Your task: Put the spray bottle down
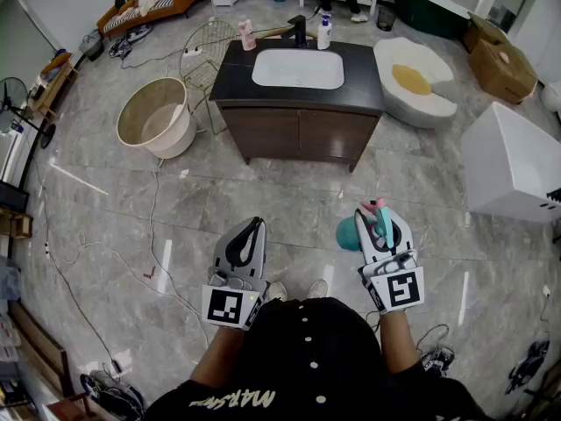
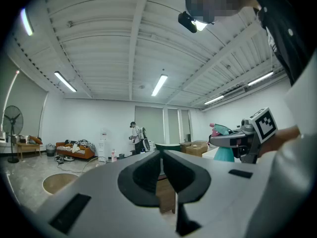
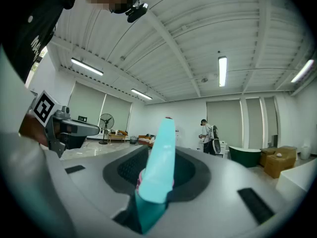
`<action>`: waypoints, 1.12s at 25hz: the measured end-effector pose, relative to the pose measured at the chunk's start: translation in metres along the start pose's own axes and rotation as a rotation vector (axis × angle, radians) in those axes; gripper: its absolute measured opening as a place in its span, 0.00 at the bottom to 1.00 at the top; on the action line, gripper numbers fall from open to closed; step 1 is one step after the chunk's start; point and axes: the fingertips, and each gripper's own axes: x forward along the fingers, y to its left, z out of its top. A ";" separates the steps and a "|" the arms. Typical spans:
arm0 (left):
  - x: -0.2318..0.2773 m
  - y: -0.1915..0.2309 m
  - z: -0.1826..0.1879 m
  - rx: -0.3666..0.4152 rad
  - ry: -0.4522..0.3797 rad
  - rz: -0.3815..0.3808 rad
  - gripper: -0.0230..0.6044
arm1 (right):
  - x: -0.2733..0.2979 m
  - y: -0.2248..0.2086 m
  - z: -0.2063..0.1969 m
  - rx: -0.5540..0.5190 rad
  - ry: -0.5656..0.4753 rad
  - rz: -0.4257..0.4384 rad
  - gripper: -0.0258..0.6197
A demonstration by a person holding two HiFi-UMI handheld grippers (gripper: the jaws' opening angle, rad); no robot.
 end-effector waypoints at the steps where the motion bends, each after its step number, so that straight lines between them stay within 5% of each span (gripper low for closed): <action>1: 0.000 -0.003 -0.001 0.000 0.003 0.001 0.07 | -0.003 -0.002 -0.003 0.001 0.016 -0.004 0.21; 16: 0.005 -0.040 -0.002 0.004 0.007 0.077 0.07 | -0.023 -0.035 -0.021 0.012 0.016 0.047 0.21; 28: 0.019 -0.028 -0.013 -0.009 0.013 0.103 0.07 | -0.007 -0.056 -0.033 0.015 0.025 0.033 0.21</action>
